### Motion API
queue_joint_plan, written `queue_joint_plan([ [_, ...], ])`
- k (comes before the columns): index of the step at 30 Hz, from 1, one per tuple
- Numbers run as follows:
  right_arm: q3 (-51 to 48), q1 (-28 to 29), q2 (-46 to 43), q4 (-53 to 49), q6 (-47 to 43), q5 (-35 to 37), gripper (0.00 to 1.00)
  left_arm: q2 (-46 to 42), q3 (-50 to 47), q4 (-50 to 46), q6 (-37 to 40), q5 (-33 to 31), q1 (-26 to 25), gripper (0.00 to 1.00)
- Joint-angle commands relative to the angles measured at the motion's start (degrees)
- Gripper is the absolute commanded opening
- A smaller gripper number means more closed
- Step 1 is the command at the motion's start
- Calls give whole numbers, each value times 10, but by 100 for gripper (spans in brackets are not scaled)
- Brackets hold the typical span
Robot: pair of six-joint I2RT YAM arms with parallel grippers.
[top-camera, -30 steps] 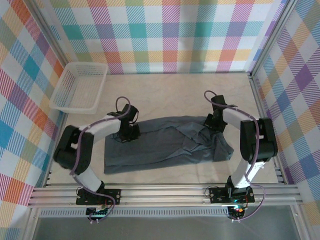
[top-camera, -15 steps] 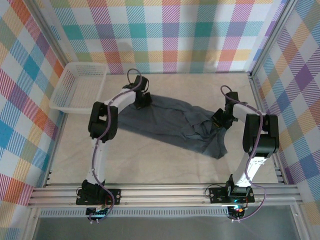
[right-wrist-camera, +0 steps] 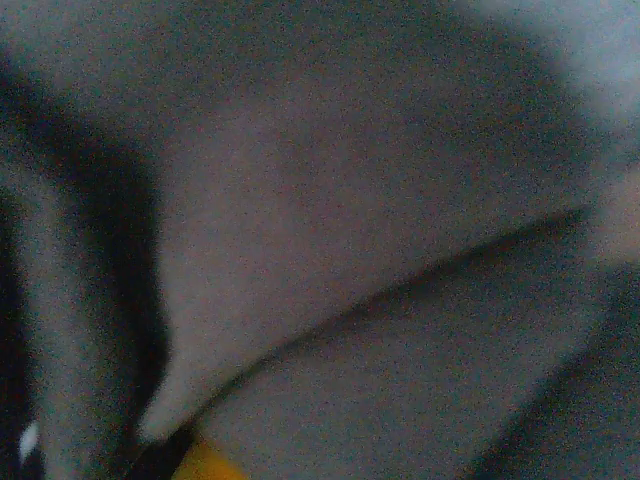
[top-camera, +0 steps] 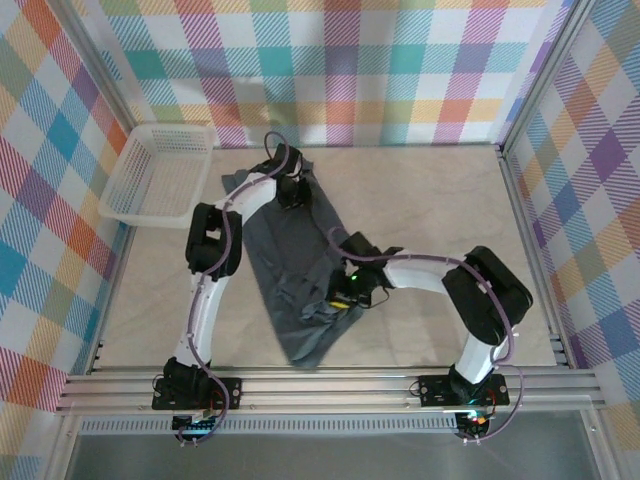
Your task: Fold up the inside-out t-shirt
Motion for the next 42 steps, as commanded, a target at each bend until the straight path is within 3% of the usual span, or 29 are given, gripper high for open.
queue_joint_plan([
  [1, 1, -2, -56, -14, 40, 12, 19, -145, -93, 66, 27, -24, -1, 28],
  [3, -11, -13, -113, -24, 44, 59, 33, -212, -166, 87, 28, -34, 0, 33],
  [6, -52, -24, -195, -27, 32, 134, 43, -319, -281, 129, 14, -37, 1, 42],
  [10, -150, -44, -269, 8, 8, 194, 70, -476, -457, 187, -29, -42, -2, 50],
  [13, -172, -58, -273, 3, -58, 181, 75, -590, -572, 179, -49, -59, -6, 56],
  [16, -174, -59, -230, 19, -98, 123, 75, -694, -653, 144, -63, -71, -11, 61],
  [20, -167, -58, -154, 59, -96, 34, 70, -769, -716, 63, -95, -61, -25, 65],
  [23, -166, -53, -130, 108, -75, -29, 61, -797, -736, 12, -117, -61, -49, 66],
  [26, -169, -42, -121, 127, -47, -49, 51, -829, -755, -28, -143, -59, -73, 67],
  [33, -187, -15, -138, 114, -16, -41, 37, -894, -800, -105, -203, -55, -113, 68],
  [38, -197, -10, -162, 99, -7, -29, 35, -925, -828, -148, -245, -51, -143, 70],
  [42, -203, -10, -191, 77, 9, -2, 14, -928, -842, -185, -270, -39, -165, 72],
])
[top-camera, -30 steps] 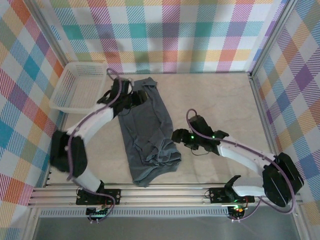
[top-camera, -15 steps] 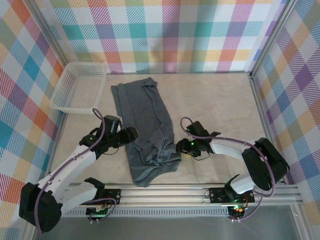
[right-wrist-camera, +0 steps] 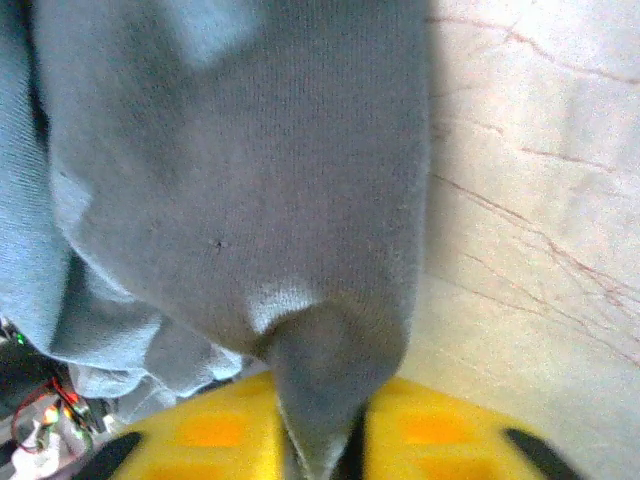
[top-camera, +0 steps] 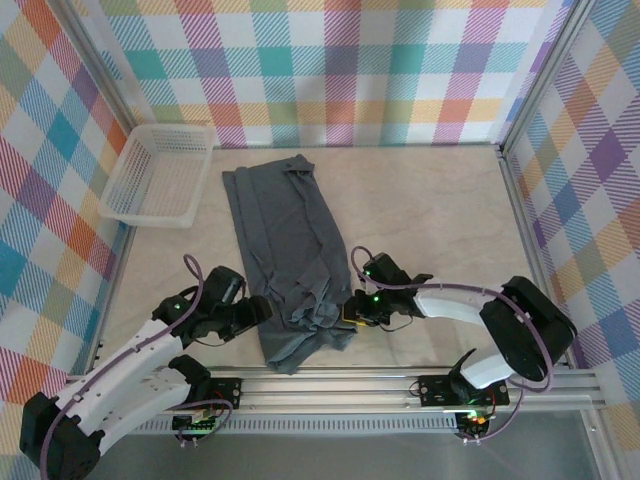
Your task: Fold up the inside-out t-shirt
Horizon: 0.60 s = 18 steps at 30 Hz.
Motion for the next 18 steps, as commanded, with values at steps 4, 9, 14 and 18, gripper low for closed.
queue_joint_plan([
  [4, -50, 1, -96, -27, 67, 45, 0, 17, -26, -55, -56, 47, -51, 65],
  [9, -80, 1, -156, -36, 89, 45, 0, 57, -51, 16, -83, 81, -71, 53],
  [14, -77, 2, -171, -49, 92, 37, 0, 90, -64, 95, -98, 101, -74, 49],
  [18, -82, 2, -177, -55, 101, 43, 0, 111, -68, 104, -98, 105, -79, 49],
])
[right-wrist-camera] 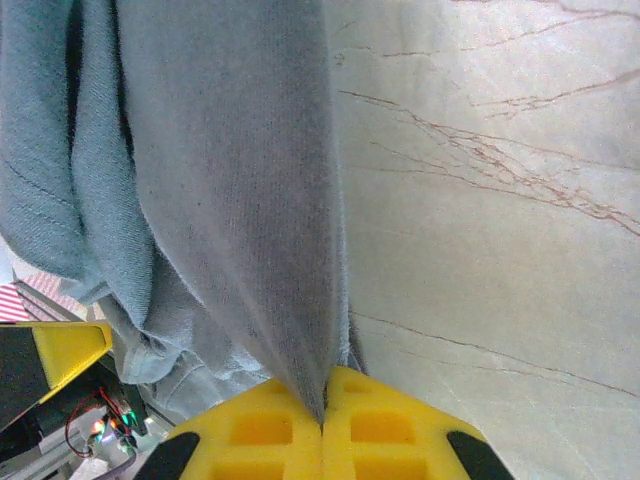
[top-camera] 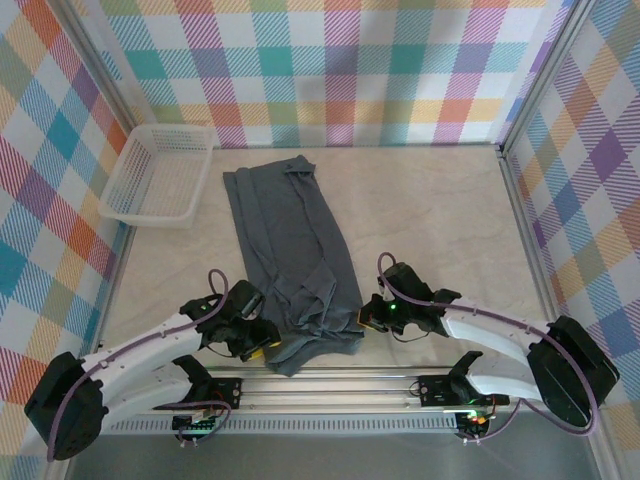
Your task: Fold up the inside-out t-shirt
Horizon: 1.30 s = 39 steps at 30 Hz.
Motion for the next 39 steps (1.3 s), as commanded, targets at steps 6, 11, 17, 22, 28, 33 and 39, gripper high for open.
queue_joint_plan([
  [6, -5, 2, -16, -22, 17, 11, 0, 22, -21, 31, -18, 14, -10, 47],
  [11, -2, 2, -16, -23, 20, 17, 0, 26, -23, 29, -16, 20, -11, 43],
  [17, -9, 2, -20, -32, 26, 28, 0, 60, -3, 18, -2, 23, -33, 0],
  [22, -51, 16, -100, -82, 42, 39, 0, -3, -7, -10, -47, -3, -79, 0],
  [28, -45, 24, -179, -181, 11, 69, 0, -41, -4, -8, -78, -34, -107, 0],
  [33, 92, 24, -112, -222, -53, 118, 0, -19, 103, -93, 4, -95, -58, 0],
  [39, 281, -4, 41, -210, -181, 165, 0, 7, 195, -68, 105, -91, 75, 0],
])
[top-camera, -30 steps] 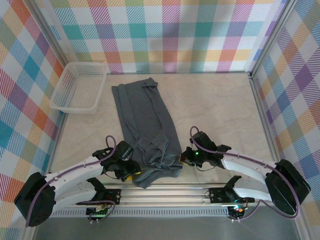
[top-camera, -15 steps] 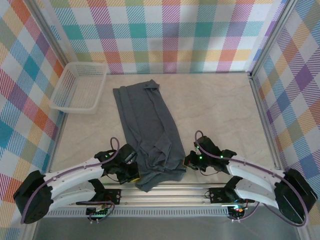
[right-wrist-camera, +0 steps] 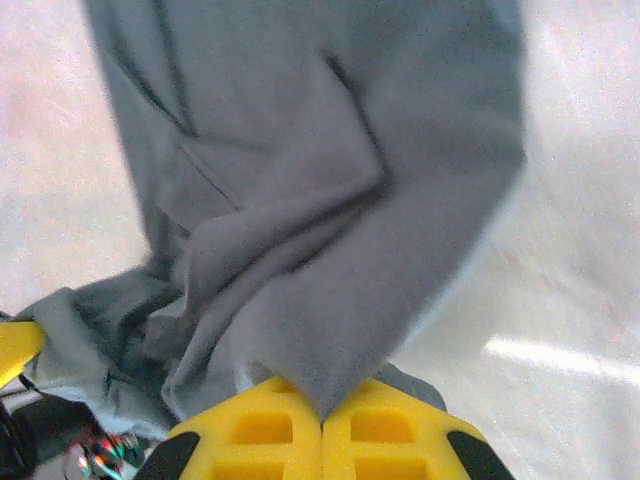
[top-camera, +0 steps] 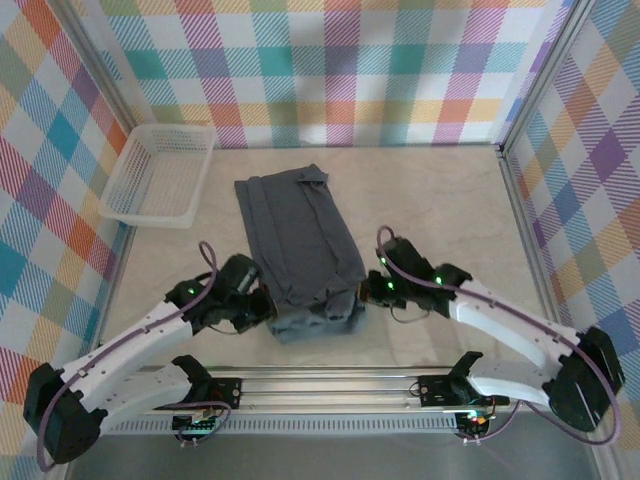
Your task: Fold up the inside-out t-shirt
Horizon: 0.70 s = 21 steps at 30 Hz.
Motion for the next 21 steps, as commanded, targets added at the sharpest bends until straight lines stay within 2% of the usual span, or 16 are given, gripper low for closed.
queue_joint_plan([
  [1, 92, -25, 76, 8, -105, 42, 0, 40, 53, 1, 91, -9, 62, 0],
  [5, 210, -76, 186, 64, -153, 32, 0, 138, 156, 29, 175, -25, 129, 0],
  [10, 398, -119, 341, 70, -207, 10, 0, 249, 275, 78, 239, -46, 242, 0],
  [17, 639, -152, 552, 74, -253, -31, 0, 425, 412, 135, 242, -85, 332, 0],
  [18, 681, -153, 587, 65, -262, -21, 3, 453, 430, 146, 241, -87, 341, 4],
  [19, 725, -155, 621, 58, -269, -20, 20, 481, 449, 152, 240, -88, 348, 18],
  [20, 782, -160, 662, 44, -277, -28, 50, 511, 474, 164, 249, -82, 354, 42],
  [21, 859, -164, 707, -3, -281, -24, 69, 541, 505, 161, 255, -76, 359, 59],
])
